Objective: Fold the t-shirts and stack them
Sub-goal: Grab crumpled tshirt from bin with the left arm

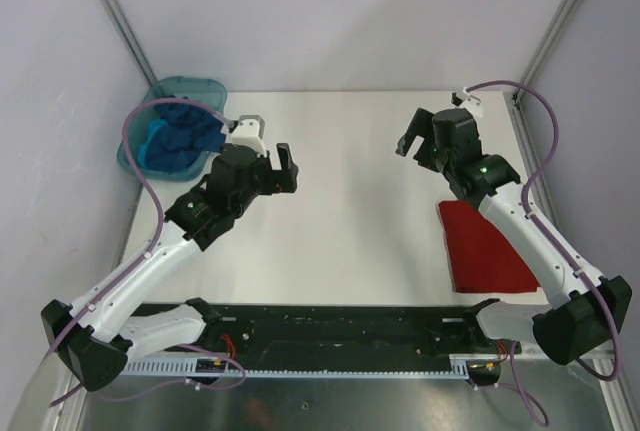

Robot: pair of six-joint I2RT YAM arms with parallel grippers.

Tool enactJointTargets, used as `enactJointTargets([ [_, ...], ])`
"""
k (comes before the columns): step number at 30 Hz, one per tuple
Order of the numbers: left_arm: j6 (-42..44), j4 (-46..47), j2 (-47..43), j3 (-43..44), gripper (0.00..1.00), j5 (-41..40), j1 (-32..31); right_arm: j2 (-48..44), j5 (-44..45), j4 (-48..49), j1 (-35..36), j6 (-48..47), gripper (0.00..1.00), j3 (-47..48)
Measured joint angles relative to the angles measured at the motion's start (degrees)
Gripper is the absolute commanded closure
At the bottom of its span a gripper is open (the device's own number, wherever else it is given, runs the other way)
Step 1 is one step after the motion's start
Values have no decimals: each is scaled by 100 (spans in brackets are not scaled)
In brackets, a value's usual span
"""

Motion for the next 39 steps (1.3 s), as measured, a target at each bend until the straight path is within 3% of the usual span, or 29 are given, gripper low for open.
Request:
enactJointTargets([
  [11,2,-70,214,197,0,-243,234,83,-9,-33,15,0,1,0],
  [28,-549,-11,3401,1692,2,-234,3508,280,-393,44,57,-2,1,-133],
  [39,-584,116,4828,2953,3,-153,4631,400,-868,243,57,-61,1,-227],
])
